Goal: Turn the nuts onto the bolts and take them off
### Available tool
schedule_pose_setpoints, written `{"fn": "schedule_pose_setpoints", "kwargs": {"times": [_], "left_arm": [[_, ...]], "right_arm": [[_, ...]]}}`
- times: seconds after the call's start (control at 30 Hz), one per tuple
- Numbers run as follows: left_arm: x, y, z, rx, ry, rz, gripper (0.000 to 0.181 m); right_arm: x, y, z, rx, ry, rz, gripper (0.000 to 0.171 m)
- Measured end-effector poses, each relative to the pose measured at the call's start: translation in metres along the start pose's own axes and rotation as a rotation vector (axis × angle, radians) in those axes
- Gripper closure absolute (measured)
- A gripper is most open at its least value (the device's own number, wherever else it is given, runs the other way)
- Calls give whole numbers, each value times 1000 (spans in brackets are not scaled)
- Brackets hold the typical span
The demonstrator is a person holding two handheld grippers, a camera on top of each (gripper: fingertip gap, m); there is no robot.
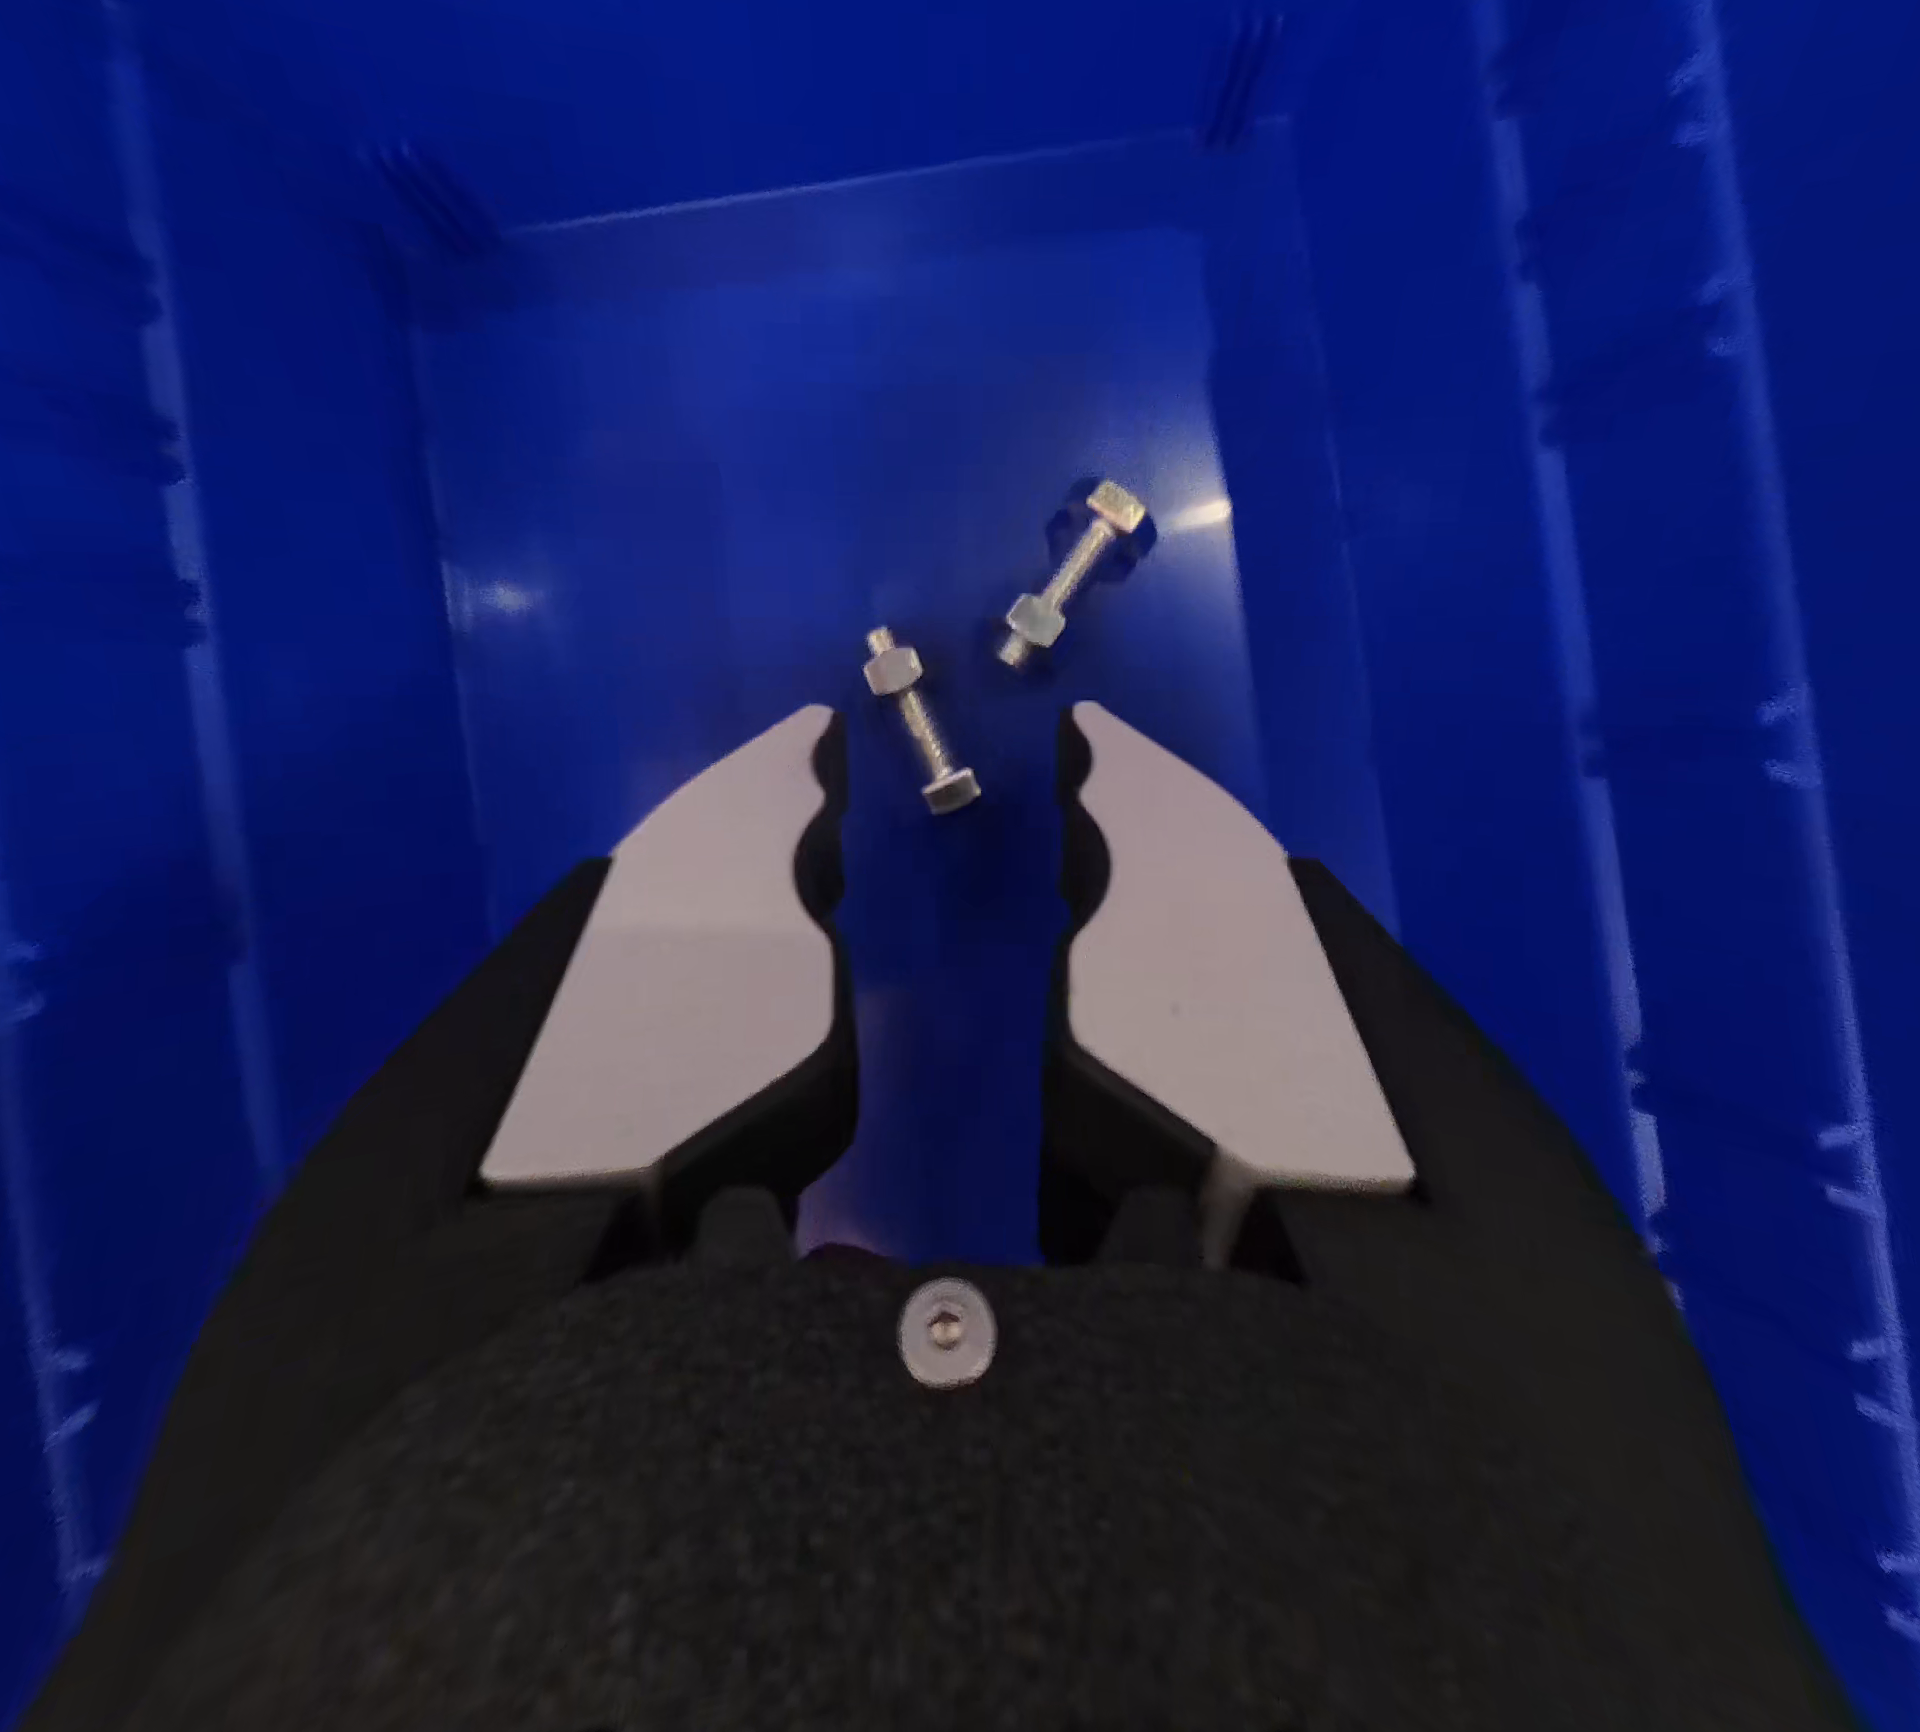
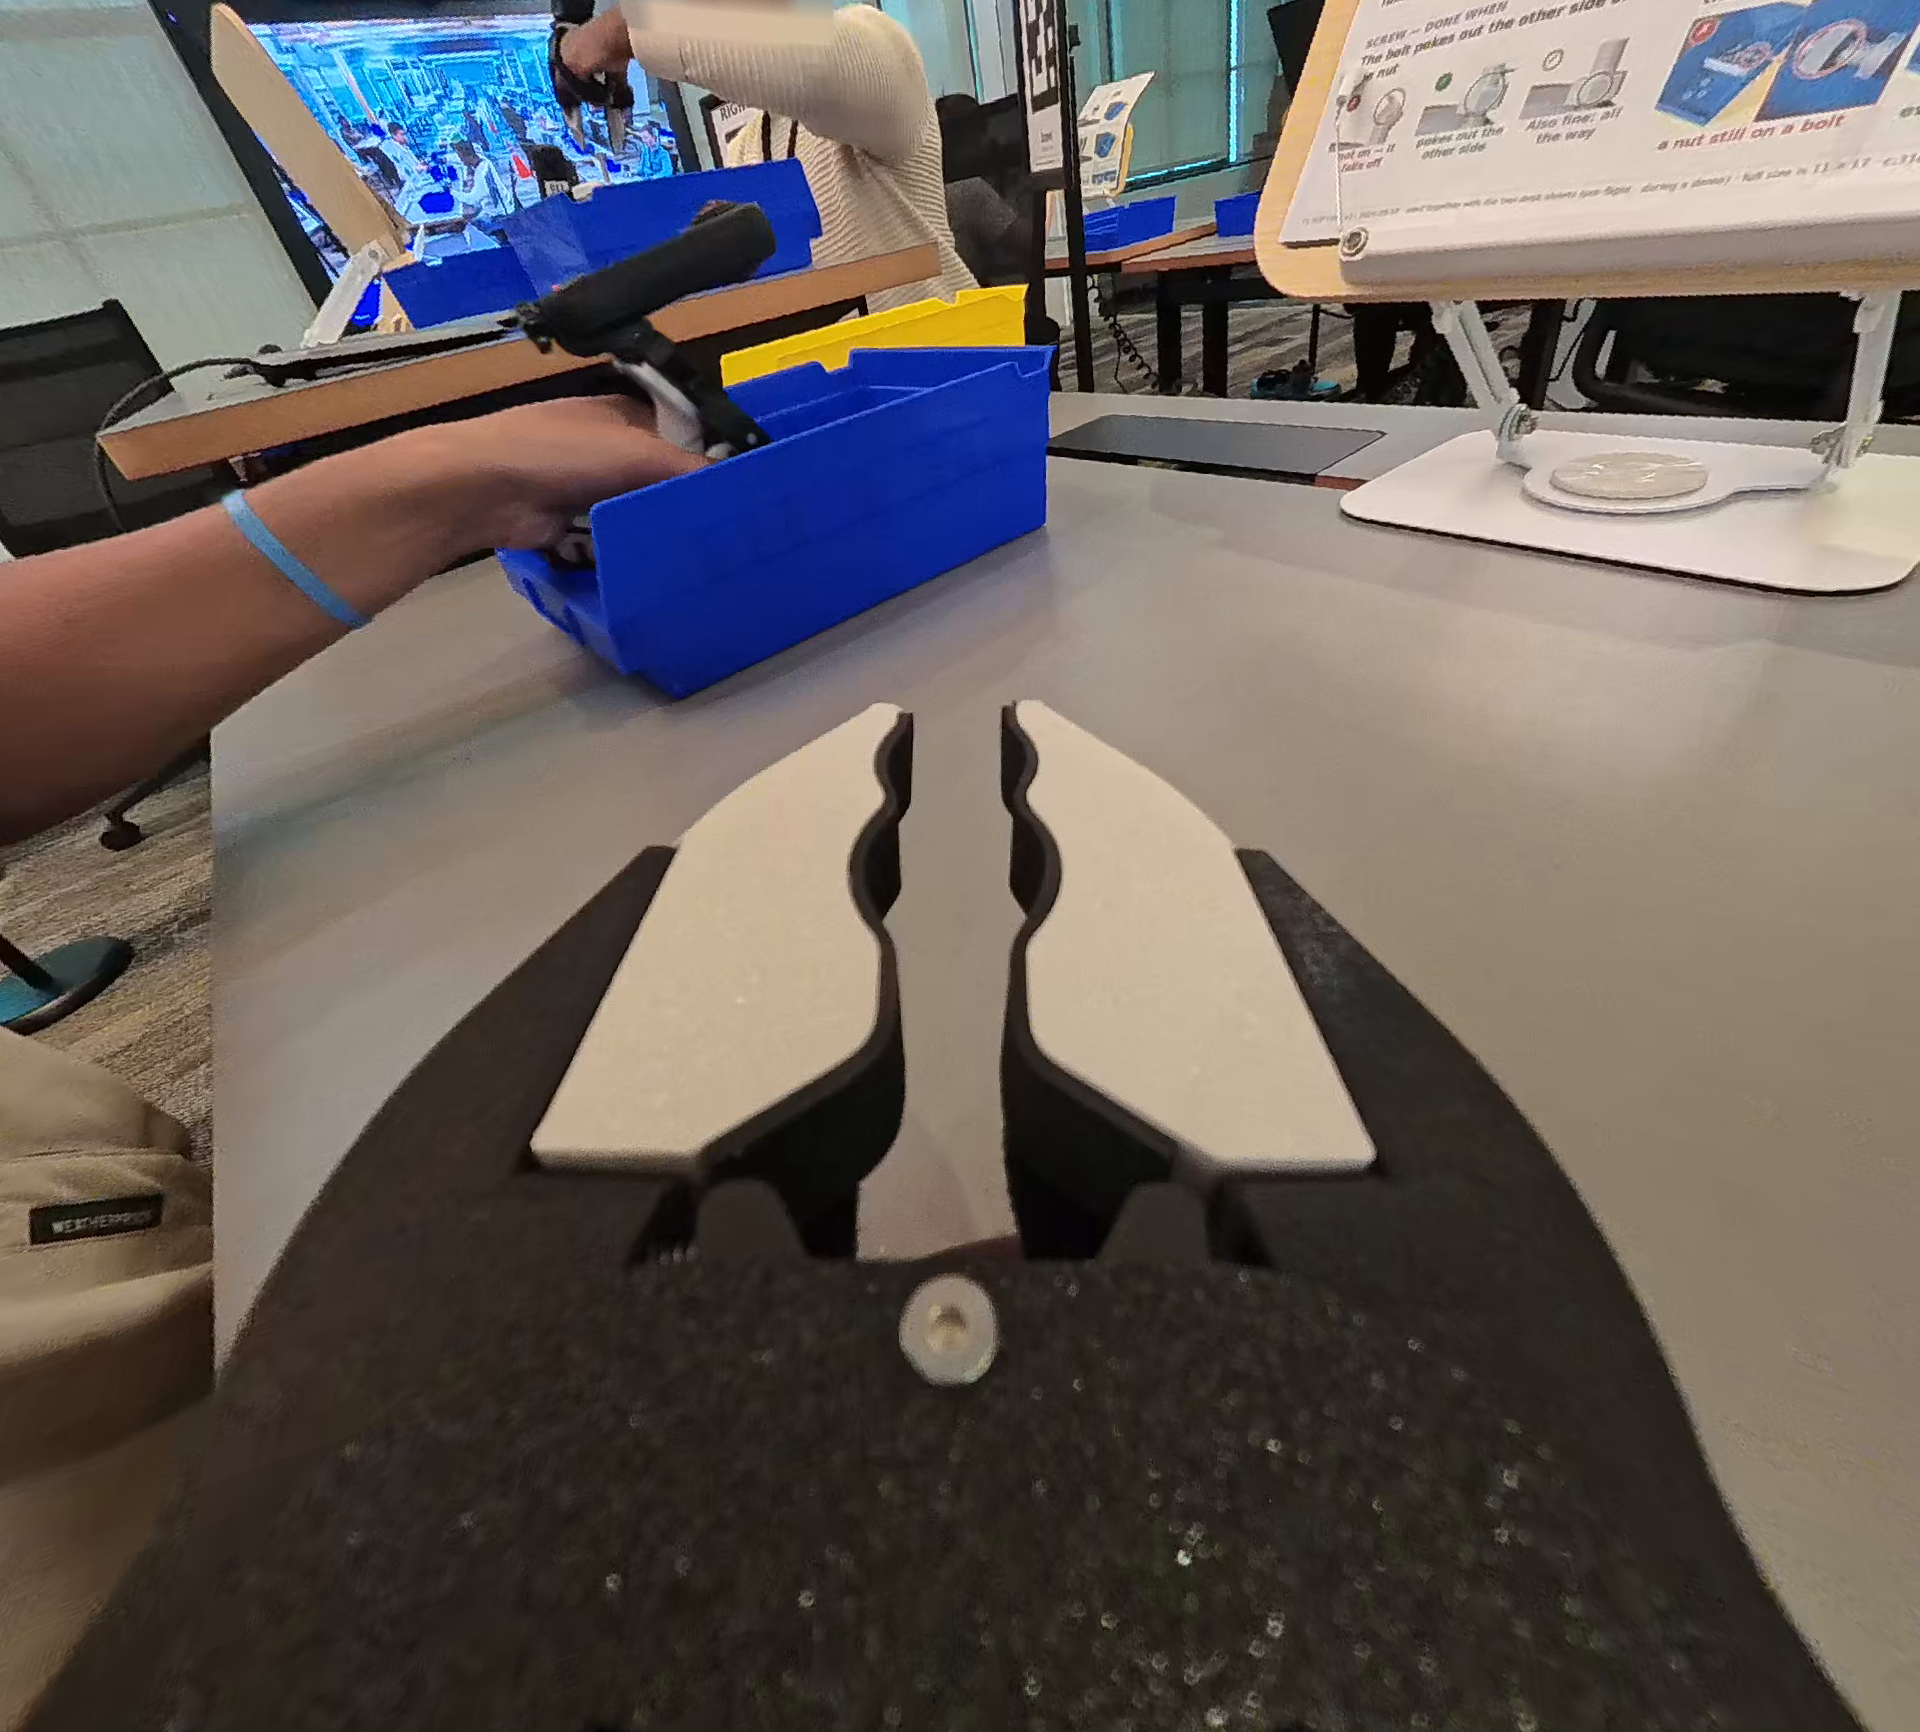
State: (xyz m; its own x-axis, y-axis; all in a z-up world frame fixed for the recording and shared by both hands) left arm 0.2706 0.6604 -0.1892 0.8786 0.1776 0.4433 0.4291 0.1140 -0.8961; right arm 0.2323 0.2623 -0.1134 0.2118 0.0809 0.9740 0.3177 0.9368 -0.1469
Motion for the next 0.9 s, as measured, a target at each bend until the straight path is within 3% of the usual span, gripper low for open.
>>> {"fn": "schedule_pose_setpoints", "kwargs": {"times": [0.2, 0.43, 0.67, 0.9], "left_arm": [[-7, 16, 13, 17, -36, 88, 170], [-15, 10, 14, 13, 86, 169, 172], [9, -45, -17, -23, 214, -150, 172], [17, -146, -107, -267, 367, -501, 172]], "right_arm": [[0, -1, 0, 8, 12, -1, 156], [0, -1, 1, 14, 14, 1, 157], [0, 1, 0, 18, 17, 1, 159], [20, 11, 9, 116, -18, 19, 156]]}}
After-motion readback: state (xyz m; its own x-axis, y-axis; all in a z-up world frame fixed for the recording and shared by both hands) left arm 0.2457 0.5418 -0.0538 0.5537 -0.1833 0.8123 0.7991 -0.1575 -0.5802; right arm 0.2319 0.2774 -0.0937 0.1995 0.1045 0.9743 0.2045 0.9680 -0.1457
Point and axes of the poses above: each gripper's, where its closed fingertips meet, y out along the fingers, x out of its top, z = x × y across the jaws, the point moved 1 cm from there along -y, back along the fingers, and after that the axes turned 7 degrees about z, right-handed, at the moved point
